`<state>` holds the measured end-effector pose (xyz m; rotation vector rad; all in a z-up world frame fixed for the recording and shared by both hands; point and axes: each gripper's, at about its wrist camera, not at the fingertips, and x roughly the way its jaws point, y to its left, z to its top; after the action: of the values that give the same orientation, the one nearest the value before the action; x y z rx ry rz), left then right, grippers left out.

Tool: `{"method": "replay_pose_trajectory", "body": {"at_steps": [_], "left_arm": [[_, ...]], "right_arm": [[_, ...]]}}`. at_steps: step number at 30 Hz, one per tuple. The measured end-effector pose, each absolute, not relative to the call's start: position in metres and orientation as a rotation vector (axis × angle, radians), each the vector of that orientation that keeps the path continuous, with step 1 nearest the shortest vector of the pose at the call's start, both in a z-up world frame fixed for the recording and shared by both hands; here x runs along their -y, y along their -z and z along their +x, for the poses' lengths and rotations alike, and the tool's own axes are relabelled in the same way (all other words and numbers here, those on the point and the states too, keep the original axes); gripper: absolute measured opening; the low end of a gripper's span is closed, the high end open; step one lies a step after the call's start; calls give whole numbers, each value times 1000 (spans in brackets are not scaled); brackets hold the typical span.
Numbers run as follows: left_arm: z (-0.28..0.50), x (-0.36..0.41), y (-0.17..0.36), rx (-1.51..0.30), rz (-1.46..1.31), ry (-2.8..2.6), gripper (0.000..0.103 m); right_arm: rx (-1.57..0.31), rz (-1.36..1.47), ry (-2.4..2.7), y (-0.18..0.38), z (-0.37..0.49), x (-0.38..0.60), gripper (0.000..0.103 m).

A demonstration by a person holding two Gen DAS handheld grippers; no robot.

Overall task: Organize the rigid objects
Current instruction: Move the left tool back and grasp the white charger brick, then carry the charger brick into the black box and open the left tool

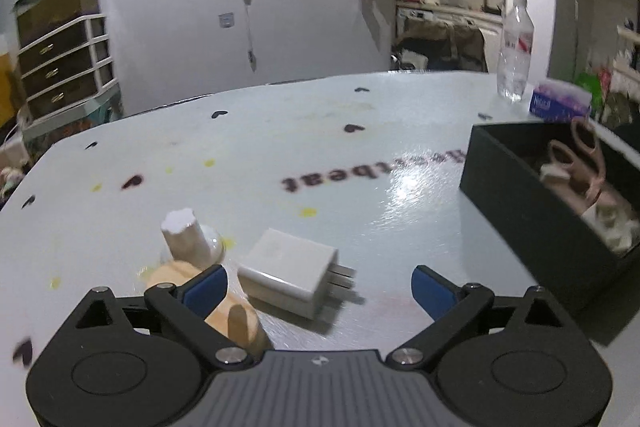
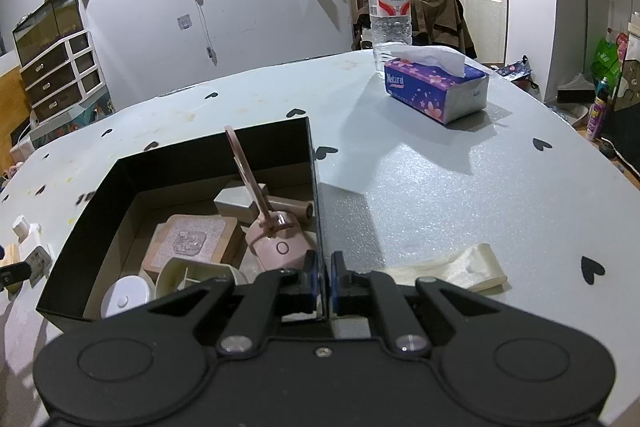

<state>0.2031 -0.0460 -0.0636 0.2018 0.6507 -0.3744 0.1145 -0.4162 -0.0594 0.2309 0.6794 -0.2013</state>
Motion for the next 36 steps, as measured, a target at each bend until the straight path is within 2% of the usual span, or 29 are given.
{"method": "replay_pose_trajectory", "body": {"at_steps": [9,10,12,14,25,36], "left_arm": [[232,49,79,-678,261,398,97],[232,50,80,-683,269,402,95],[233,54,84,-702,293,410,80],[230,55,84,-688,299,400,74],[209,56,75,-688,207,404,73],[174,114,28,-542,193,659,73]], "right_arm": [[-680,231,203,59,115,416,7],[-680,232,203,59,115,416,7],[-680,232,203,59,114,416,7],[-679,232,203,59,115,416,7],[-680,230,204,59,115,416,7],[-680,231,203,59,115,416,7]]}}
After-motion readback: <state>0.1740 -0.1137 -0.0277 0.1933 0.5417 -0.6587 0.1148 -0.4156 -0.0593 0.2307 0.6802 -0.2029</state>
